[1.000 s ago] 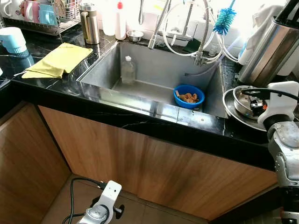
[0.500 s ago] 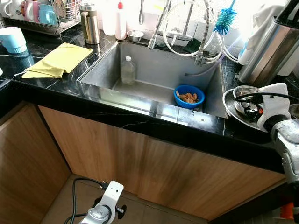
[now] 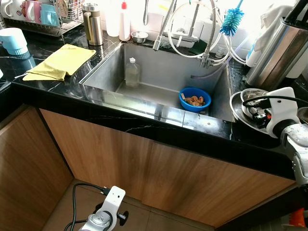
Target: Kitchen organization
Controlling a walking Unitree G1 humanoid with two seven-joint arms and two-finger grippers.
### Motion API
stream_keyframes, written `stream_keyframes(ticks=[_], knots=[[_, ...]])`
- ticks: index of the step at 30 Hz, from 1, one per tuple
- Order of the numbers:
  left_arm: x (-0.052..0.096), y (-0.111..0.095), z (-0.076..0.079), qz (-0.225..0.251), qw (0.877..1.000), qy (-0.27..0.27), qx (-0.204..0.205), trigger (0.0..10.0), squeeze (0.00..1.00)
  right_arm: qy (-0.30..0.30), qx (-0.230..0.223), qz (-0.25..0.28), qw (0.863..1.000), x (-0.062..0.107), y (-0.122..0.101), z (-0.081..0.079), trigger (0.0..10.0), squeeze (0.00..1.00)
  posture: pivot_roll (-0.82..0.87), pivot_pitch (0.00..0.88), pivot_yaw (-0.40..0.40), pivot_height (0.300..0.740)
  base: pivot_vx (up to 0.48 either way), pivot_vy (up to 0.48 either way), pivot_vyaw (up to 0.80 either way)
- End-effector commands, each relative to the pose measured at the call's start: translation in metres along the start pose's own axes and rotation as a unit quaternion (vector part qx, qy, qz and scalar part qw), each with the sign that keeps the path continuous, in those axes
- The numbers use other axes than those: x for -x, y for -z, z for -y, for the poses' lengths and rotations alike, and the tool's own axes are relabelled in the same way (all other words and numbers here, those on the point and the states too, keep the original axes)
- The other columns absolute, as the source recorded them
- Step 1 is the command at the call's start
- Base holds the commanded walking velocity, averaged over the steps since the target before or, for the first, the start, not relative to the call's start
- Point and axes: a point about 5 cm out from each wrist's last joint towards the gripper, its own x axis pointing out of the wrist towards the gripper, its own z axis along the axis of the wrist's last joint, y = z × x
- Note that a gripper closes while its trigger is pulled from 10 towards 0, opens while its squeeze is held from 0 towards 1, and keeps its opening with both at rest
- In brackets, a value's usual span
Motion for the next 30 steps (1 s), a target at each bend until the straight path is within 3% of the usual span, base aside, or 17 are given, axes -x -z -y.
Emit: stream_keyframes(ticks=[1,30], knots=[[0.001,0.005,0.002,-0.007,1.000,0.003,0.006,10.0,0.00,0.017,0.003,-0.004,1.000,0.000,-0.004,0.010,10.0,0.00,0.13,0.070,-0.123,0.740,0.000,0.000,0.00],[0.001,0.007,0.003,-0.017,1.000,-0.001,0.006,10.0,0.00,0.043,0.011,-0.054,0.998,-0.001,0.014,0.013,10.0,0.00,0.14,0.064,-0.123,0.740,0.000,0.000,0.00]])
